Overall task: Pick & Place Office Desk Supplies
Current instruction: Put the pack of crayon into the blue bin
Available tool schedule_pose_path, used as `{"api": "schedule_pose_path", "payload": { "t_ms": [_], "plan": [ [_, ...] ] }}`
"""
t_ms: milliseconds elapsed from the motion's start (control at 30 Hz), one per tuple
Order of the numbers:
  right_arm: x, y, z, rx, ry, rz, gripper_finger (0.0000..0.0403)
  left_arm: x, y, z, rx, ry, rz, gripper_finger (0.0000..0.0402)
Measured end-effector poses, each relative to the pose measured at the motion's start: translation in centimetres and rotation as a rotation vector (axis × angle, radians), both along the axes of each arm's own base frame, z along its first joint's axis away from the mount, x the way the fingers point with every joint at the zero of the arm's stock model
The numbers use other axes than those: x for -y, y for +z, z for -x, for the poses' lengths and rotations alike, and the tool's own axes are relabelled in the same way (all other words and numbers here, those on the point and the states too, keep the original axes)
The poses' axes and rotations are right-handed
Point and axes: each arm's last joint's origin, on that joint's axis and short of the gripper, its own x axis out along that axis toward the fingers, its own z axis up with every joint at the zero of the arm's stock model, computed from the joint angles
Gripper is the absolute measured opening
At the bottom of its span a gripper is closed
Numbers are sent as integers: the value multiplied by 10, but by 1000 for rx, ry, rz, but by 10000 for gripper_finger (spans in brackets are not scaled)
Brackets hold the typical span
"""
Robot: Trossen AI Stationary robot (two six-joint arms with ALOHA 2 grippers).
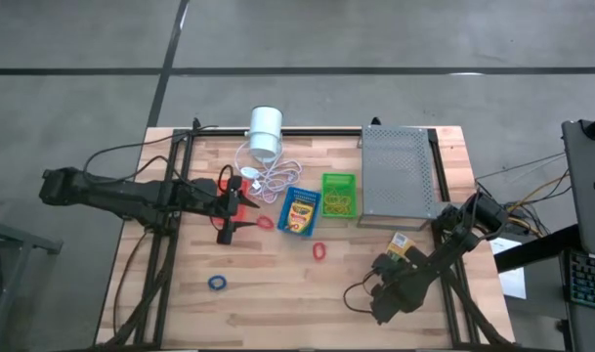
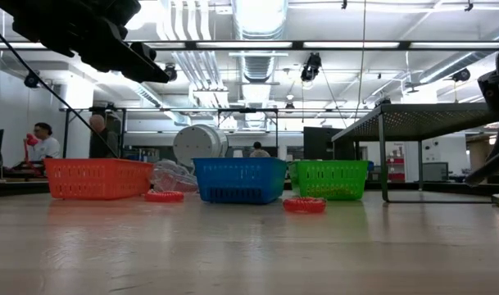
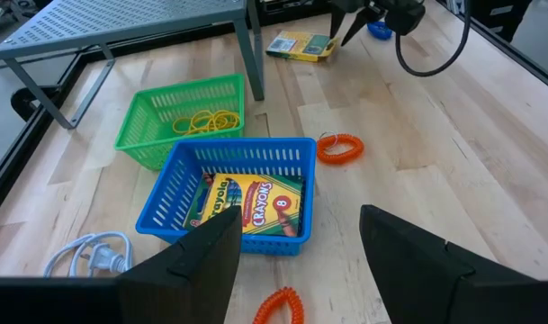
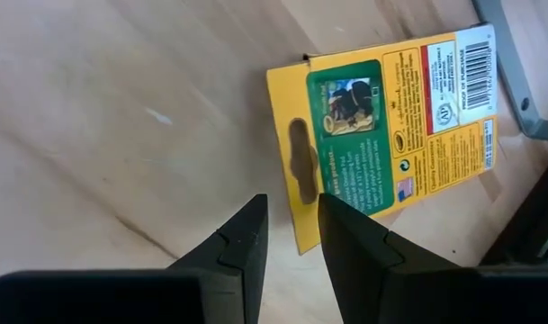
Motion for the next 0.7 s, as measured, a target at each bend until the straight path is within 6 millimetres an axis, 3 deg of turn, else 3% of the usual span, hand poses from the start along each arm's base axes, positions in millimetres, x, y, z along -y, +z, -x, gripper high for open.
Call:
{"api": "schedule_pose_path", "payload": {
  "t_ms": [700],
  "plan": [
    [8, -9, 8, -30, 26, 29, 93, 0, 0, 0, 0, 0, 0, 230]
  ]
}}
